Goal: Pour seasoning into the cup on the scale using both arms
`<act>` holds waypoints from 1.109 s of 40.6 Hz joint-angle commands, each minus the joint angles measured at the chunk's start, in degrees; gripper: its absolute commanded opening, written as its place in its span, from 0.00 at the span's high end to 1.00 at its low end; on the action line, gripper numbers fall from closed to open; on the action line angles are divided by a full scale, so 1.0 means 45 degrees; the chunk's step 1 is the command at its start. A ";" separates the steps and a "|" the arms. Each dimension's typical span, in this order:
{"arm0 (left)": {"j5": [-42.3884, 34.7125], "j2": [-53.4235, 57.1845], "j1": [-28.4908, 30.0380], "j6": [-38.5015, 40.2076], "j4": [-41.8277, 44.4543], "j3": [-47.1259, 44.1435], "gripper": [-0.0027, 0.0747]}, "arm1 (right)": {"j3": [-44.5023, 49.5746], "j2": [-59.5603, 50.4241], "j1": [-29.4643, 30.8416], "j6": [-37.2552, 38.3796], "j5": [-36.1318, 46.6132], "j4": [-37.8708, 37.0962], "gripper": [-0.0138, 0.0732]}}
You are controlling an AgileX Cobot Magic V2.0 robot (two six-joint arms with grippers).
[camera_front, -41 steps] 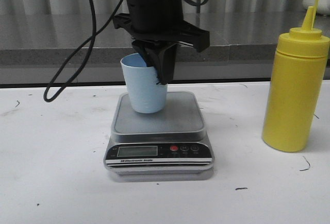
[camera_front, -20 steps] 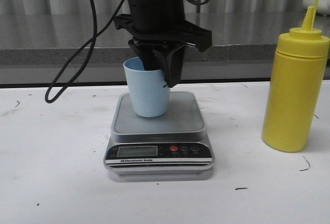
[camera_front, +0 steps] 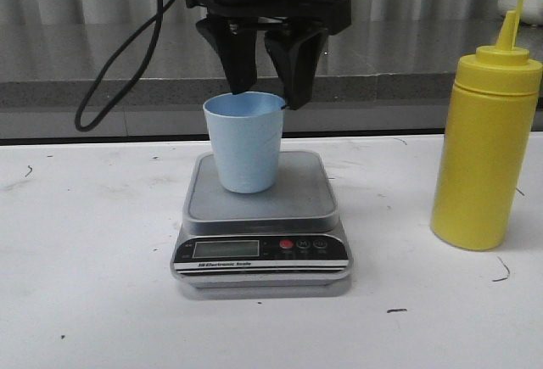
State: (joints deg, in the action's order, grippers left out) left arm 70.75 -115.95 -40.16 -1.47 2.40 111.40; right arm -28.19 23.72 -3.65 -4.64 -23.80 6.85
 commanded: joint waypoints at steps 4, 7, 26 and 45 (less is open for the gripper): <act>0.0405 0.1867 -0.0048 0.0093 0.0071 -0.0202 0.67 | -0.0441 0.0169 0.0064 -0.0099 0.0946 0.0011 0.16; 0.0405 0.2374 0.0048 0.0093 0.0137 -0.0705 0.78 | -0.0441 0.0169 0.0064 -0.0099 0.0946 0.0011 0.16; -0.2428 0.7383 0.3794 0.0404 -0.0413 -0.6847 0.99 | -0.0441 0.0169 0.0064 -0.0099 0.0946 0.0011 0.16; -0.8003 1.4611 0.6797 0.0600 -0.0914 -1.5238 0.99 | -0.0441 0.0169 0.0064 -0.0099 0.0946 0.0011 0.16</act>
State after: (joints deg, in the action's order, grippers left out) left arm 42.68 -56.89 -9.96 0.55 -0.68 47.16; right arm -28.19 23.72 -3.65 -4.64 -23.80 6.85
